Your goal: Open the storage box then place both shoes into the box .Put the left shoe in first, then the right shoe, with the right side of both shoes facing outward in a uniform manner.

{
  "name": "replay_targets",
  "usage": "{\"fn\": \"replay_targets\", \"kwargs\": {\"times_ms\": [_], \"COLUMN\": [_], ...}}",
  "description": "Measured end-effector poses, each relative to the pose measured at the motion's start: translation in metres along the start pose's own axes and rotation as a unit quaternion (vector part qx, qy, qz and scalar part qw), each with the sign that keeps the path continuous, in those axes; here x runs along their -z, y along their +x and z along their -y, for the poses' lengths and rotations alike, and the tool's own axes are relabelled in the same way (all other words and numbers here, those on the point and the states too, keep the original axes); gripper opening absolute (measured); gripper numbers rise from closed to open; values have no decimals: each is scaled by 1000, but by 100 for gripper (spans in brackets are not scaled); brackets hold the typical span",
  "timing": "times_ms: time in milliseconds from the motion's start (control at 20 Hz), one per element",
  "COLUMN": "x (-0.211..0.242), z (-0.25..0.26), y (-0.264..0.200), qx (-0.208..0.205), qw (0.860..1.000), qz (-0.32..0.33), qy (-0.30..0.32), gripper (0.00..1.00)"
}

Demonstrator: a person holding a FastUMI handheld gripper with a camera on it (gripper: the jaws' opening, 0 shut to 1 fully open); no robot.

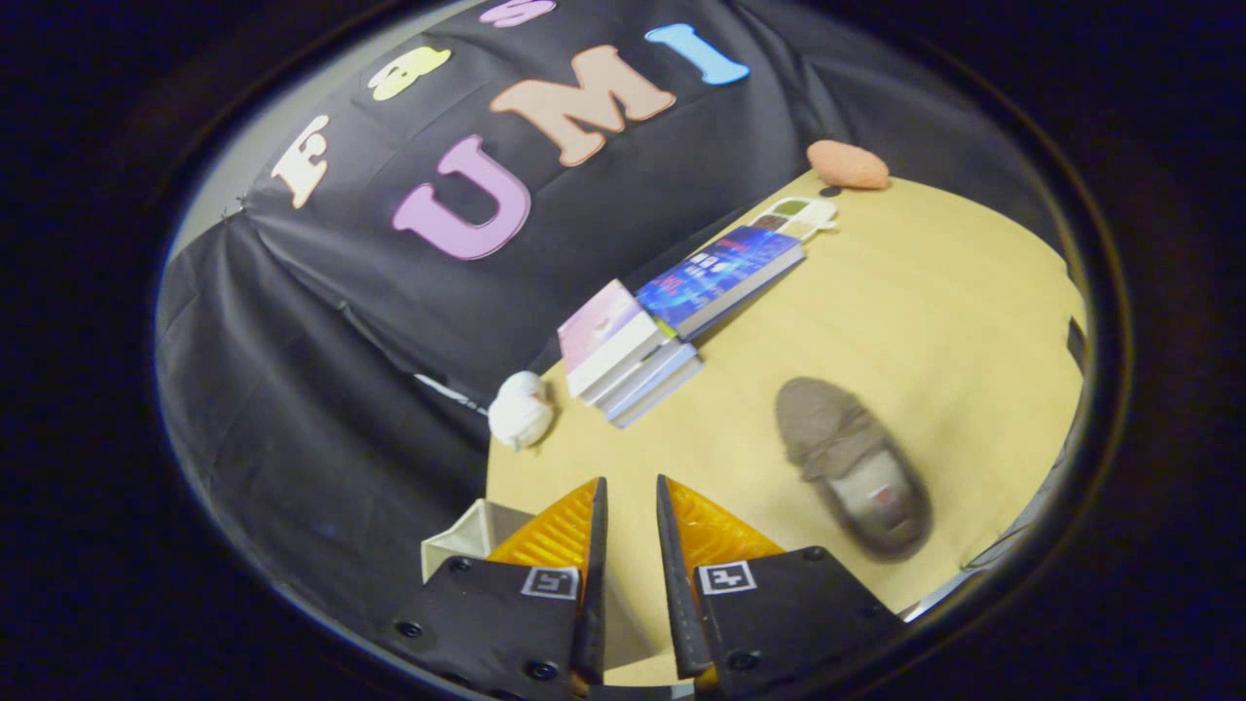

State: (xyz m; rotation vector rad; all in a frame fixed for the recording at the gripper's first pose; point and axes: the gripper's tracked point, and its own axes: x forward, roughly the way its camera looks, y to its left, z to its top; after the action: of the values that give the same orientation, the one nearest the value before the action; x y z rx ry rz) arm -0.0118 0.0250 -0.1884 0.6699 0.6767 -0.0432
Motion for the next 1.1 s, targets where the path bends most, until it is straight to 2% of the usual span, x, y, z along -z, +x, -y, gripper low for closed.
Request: {"fn": "replay_targets", "kwargs": {"times_ms": [300, 600, 850, 1100], "x": [-7, 16, 20, 10], "z": [91, 152, 154, 155], "y": [5, 24, 32, 28], "qx": [69, 116, 108, 115], "qw": [998, 993, 993, 991], "qz": [9, -21, -30, -26], "qy": [-1, -28, -31, -58], "gripper": [31, 31, 27, 30]}}
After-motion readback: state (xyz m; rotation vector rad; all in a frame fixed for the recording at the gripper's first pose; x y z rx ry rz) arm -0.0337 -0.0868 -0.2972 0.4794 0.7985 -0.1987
